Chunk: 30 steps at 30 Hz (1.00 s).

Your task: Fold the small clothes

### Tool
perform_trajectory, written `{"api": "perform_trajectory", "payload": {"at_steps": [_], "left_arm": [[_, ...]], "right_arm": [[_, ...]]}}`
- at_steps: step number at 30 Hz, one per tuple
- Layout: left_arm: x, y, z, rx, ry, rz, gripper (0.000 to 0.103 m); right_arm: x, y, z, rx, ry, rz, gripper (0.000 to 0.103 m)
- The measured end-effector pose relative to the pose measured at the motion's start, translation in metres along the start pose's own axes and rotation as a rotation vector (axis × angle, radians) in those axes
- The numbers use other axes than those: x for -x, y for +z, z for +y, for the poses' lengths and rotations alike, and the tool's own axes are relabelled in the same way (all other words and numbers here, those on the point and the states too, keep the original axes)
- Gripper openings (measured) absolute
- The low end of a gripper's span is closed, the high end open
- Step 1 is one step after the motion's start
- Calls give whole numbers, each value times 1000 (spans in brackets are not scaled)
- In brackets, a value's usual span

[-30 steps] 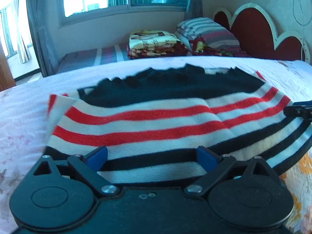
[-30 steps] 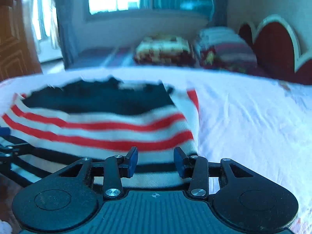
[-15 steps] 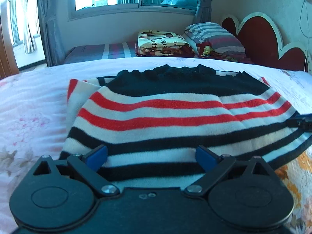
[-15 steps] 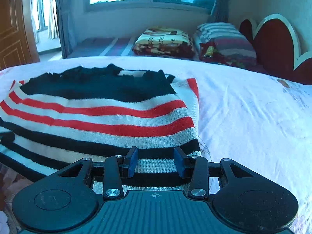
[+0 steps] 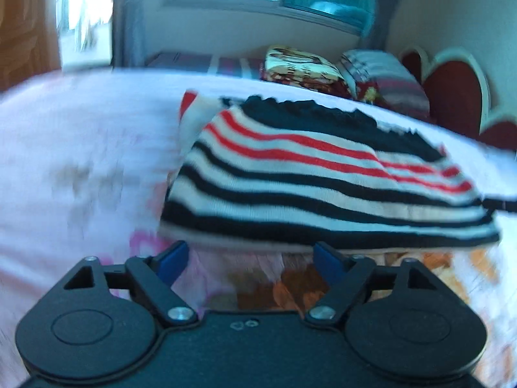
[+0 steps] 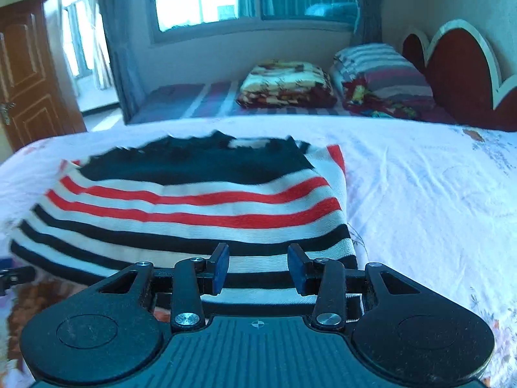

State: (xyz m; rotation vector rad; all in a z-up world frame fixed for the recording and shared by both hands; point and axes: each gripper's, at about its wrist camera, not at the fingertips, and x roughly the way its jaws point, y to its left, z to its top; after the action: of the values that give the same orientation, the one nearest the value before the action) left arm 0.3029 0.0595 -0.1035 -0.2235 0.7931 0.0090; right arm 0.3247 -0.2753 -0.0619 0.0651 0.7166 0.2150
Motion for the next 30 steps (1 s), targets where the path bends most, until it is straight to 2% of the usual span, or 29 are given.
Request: {"api": "perform_trajectory", "payload": {"at_steps": [2,6,9,10,12,18,21,22,24,26,28,30], "left_arm": [[-5,-4,14,125,-54,-3,76],[-11,-7,40,368,-136,-85,74],[-22,-3,54,482,-162,-130,68],[-26,-2,57,510,-163,-144,64],[-34,5,59,535,-122,-164,56],[-53,18,61,645,-113,-217,53],[-58,26,63,632,-78,-163,21],[-51,32,57,591,-66,-171,18],[-30,40,48,550,-135,-256,18],[-22,41,47,540,-170,-278,18],[-34,29,56,537,-154,-246,18],[-57,13,71,608,-151,-159,19]], "right_arm": [[15,0,5,21,25,-11,7],[25,7,11,37,71,-12,7],[4,14,18,29,121,6,7],[-7,16,21,26,140,20,7],[-34,21,30,32,179,42,7],[-90,27,46,27,294,75,7],[-106,27,55,43,291,97,7],[-110,26,56,42,285,106,7],[-112,28,59,45,278,102,7],[-108,30,56,16,275,86,7],[-105,30,53,0,259,67,7],[-110,29,51,-20,237,92,7]]}}
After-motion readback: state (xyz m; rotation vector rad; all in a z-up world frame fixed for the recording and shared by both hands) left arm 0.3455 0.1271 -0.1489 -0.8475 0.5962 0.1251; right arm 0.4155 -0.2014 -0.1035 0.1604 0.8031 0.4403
